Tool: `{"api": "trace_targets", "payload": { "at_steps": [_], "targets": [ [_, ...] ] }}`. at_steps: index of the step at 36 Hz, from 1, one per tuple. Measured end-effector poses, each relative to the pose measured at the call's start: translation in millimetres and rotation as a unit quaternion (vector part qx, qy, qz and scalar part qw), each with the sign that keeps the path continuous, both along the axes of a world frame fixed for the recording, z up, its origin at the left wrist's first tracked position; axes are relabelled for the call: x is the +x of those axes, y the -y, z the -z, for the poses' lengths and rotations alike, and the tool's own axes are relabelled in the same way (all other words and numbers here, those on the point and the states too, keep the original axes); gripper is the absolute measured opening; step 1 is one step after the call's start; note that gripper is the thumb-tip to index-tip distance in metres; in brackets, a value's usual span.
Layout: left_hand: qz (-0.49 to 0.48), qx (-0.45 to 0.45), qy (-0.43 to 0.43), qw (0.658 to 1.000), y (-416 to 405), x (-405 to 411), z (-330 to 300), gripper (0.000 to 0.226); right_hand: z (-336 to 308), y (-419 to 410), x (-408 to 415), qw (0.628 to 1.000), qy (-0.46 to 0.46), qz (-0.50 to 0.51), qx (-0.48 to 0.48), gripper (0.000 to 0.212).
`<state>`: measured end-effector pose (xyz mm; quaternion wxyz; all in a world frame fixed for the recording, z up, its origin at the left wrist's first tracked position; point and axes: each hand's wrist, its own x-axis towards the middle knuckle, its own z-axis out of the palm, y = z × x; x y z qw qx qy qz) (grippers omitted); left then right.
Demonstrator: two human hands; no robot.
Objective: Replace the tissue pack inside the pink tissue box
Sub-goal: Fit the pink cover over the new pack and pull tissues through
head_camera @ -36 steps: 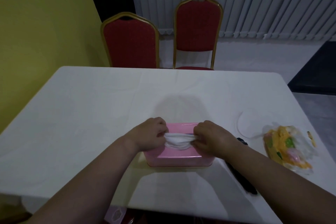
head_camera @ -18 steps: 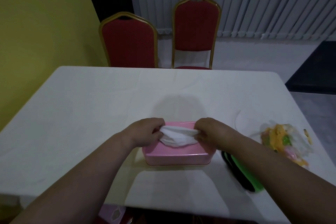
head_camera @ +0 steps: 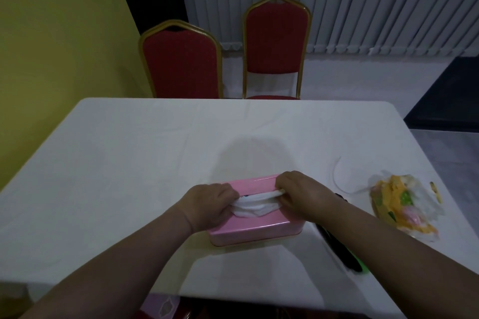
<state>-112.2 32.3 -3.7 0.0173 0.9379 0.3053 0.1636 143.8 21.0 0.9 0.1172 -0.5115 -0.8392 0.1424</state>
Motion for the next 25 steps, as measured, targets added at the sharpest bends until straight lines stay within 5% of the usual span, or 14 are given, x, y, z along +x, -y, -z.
{"api": "trace_targets", "payload": {
  "at_steps": [10,25],
  "targets": [
    [-0.105,-0.219,0.014,0.97,-7,-5,-6,0.051,-4,5,1,0.999,0.037,0.021,-0.017,0.014],
    [-0.126,-0.018,0.012,0.992,11,-8,1,0.012,8,17,-1,0.998,0.005,0.057,0.028,0.017]
  ]
}}
